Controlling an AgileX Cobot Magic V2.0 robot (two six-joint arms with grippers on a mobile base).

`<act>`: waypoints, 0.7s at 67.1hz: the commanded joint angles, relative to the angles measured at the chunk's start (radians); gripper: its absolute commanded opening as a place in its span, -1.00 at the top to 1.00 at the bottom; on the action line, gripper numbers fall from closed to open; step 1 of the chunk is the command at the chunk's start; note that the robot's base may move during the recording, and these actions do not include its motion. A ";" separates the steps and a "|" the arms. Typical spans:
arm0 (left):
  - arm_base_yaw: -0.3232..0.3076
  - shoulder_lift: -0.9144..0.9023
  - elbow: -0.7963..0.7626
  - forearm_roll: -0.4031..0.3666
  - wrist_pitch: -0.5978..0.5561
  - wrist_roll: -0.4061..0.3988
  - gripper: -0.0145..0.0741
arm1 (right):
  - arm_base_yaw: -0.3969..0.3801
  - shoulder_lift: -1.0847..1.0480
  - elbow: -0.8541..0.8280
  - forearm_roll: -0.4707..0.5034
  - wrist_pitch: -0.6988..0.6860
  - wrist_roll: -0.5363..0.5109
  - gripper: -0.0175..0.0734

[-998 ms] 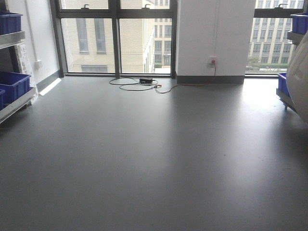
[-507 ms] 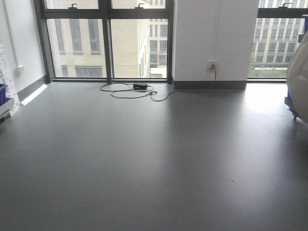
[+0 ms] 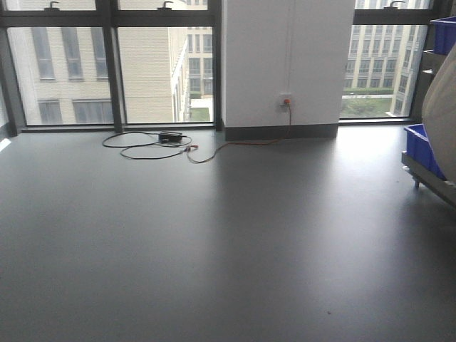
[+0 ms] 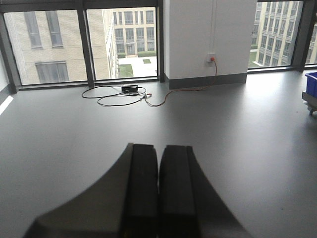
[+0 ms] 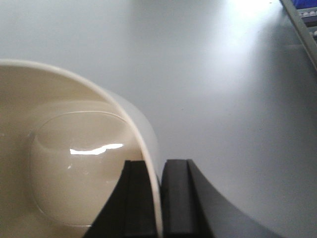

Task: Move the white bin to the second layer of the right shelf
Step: 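Drive toward the windows and turn toward the blue crate rack, then approach the roller shelf rack with the bin held in right gripper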

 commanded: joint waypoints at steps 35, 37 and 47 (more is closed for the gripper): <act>-0.003 -0.015 0.037 0.000 -0.084 -0.003 0.48 | -0.006 0.004 -0.033 0.006 -0.088 0.000 0.43; -0.003 -0.015 0.037 0.000 -0.084 -0.003 0.48 | -0.006 0.004 -0.033 0.006 -0.088 0.000 0.43; -0.003 -0.015 0.037 0.000 -0.084 -0.003 0.48 | -0.006 0.004 -0.033 0.006 -0.088 0.000 0.43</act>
